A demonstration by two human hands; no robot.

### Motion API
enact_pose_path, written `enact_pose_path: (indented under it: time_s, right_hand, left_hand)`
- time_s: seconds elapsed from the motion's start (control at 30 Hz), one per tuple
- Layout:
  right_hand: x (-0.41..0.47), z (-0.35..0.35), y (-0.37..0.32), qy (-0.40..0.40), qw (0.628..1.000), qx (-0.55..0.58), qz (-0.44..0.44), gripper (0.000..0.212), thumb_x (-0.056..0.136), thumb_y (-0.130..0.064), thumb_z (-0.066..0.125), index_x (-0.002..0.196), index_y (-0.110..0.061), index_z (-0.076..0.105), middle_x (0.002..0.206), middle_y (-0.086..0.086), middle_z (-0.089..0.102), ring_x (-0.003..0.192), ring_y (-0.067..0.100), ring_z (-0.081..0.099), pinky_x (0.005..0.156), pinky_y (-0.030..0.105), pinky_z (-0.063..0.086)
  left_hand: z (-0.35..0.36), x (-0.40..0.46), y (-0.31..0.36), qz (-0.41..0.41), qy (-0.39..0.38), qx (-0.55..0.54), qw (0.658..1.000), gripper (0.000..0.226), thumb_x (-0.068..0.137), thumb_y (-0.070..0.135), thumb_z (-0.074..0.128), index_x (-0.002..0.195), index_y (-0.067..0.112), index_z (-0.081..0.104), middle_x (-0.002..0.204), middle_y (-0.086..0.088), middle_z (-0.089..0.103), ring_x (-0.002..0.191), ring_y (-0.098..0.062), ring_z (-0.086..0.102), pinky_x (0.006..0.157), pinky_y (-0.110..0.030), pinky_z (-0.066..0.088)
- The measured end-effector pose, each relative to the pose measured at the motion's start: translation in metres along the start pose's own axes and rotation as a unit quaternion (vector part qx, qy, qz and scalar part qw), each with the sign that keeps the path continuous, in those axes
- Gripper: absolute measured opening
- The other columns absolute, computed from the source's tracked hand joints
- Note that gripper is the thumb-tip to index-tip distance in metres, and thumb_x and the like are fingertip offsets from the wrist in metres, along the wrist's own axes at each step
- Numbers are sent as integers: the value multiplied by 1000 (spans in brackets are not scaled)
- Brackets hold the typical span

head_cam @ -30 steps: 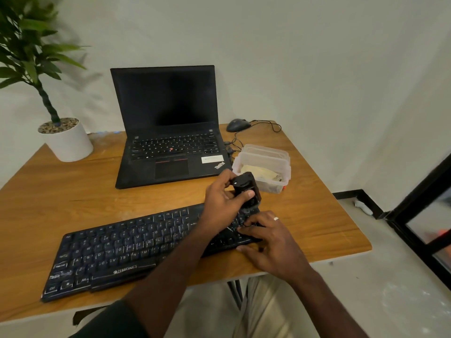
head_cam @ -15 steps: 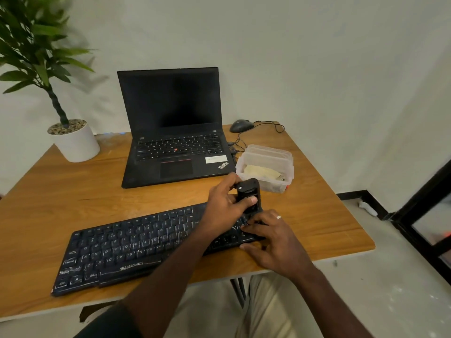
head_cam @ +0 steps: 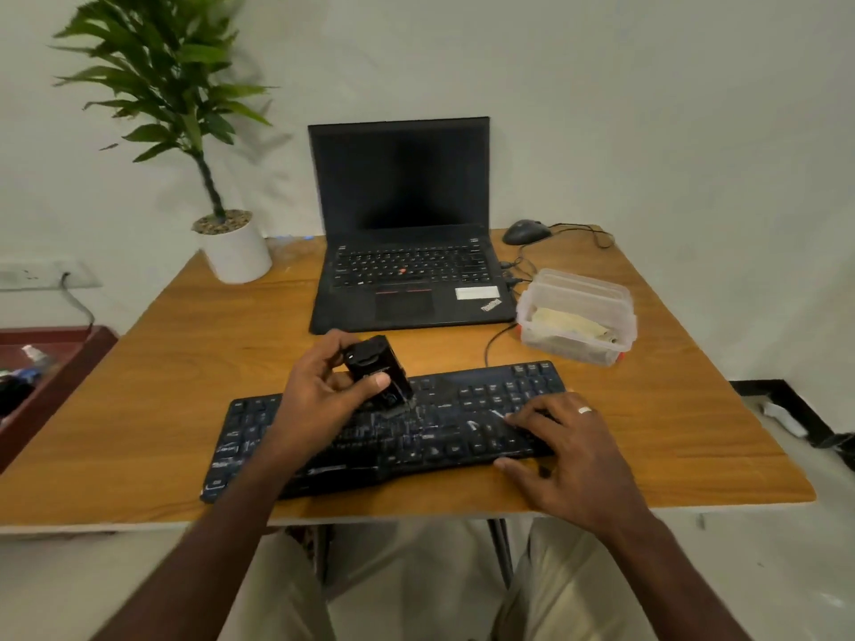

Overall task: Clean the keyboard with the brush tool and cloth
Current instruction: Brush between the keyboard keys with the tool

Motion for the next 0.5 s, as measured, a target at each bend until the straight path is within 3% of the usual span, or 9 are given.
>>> enact_pose_path:
  time_s: [0.07, 0.23, 0.37, 0.5]
  right_hand:
    - [8, 16, -29, -11, 999, -10, -38, 51, 80, -61, 73, 113, -22, 71, 109, -6, 61, 104, 17, 56, 97, 43, 47]
    - [29, 66, -91, -64, 992, 13, -108, 47, 83, -60, 65, 115, -25, 70, 113, -6, 61, 108, 18, 57, 98, 42, 48]
    - [33, 72, -91, -74, 991, 35, -106, 43, 85, -54, 68, 114, -23, 71, 115, -6, 62, 109, 17, 58, 96, 43, 50]
    - [32, 72, -87, -79, 990, 45, -109, 41, 86, -49, 72, 114, -19, 73, 115, -4, 63, 109, 18, 58, 92, 44, 51]
  left_hand:
    - [-19, -12, -7, -8, 18, 1, 1000, 21, 87, -10, 67, 102, -3, 54, 87, 2, 60, 51, 0, 60, 53, -12, 49]
    - [-81, -40, -21, -11, 84, -1, 996, 23, 86, -11, 66, 105, -6, 55, 72, 6, 66, 56, -1, 62, 57, -16, 53]
    - [-137, -61, -29, -9, 148, -14, 989, 27, 85, -7, 68, 108, 4, 59, 90, 9, 70, 82, -10, 72, 73, -28, 61]
    - [-170, -74, -36, -15, 163, -16, 986, 27, 85, -10, 66, 106, 5, 59, 88, 14, 68, 79, -6, 71, 72, -22, 60]
Point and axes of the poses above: each hand's wrist, its own x-axis towards the middle knuckle, its own z-axis out of the palm, y = z × x, the point moved 6 cm from there along x, towards the middle knuckle
